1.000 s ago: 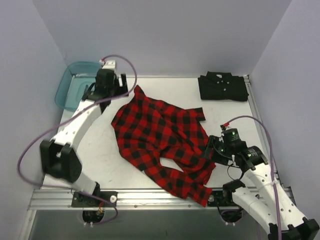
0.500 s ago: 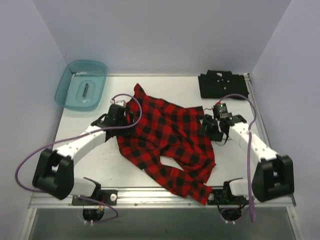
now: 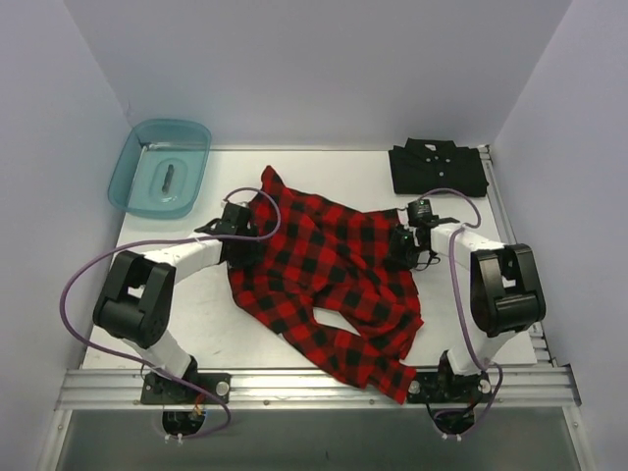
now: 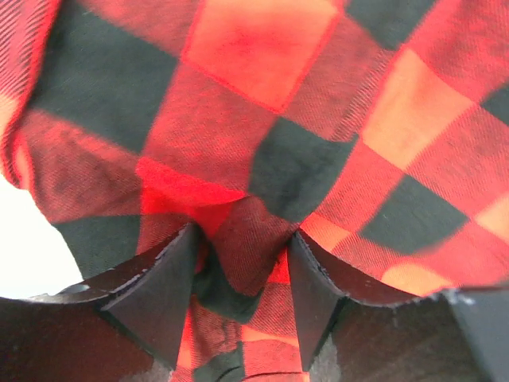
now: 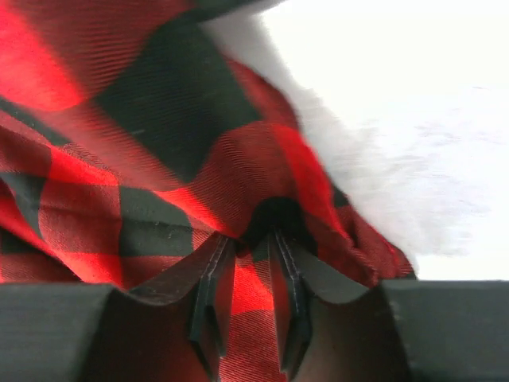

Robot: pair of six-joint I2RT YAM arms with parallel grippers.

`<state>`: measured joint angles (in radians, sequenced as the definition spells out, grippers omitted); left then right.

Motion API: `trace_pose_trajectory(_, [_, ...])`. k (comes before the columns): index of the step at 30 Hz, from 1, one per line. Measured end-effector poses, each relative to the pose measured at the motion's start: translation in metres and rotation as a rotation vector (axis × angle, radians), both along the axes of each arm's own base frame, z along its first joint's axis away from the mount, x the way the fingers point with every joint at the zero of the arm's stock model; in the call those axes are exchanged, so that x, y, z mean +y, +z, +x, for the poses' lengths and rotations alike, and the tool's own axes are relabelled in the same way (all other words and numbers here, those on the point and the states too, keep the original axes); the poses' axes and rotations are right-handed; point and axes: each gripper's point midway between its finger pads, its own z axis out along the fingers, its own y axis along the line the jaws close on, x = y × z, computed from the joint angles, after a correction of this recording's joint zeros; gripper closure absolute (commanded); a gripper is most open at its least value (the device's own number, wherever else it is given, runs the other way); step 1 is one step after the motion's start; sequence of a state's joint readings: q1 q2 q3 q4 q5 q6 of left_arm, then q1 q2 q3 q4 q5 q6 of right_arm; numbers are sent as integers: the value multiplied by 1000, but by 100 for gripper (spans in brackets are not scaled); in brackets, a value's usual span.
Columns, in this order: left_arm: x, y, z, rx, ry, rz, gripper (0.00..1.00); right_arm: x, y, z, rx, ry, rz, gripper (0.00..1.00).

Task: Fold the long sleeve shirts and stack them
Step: Flatten the shirt out

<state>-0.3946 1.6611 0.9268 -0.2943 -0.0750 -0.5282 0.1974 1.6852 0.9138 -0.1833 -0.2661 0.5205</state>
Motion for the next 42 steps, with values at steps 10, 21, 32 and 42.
trace_pose_trajectory(10, [46,-2,-73,86,157,-52,42,-87,-1,-14,15,-349,62,74])
trace_pose_trajectory(21, [39,38,-142,7,154,-188,31,-99,50,-33,-89,-327,-49,55])
trace_pose_trajectory(32, [4,116,-45,-132,67,-181,22,-88,117,25,-265,-210,-81,55])
trace_pose_trajectory(42, [-18,35,30,-5,46,-68,25,-108,52,46,-75,-242,-73,55])
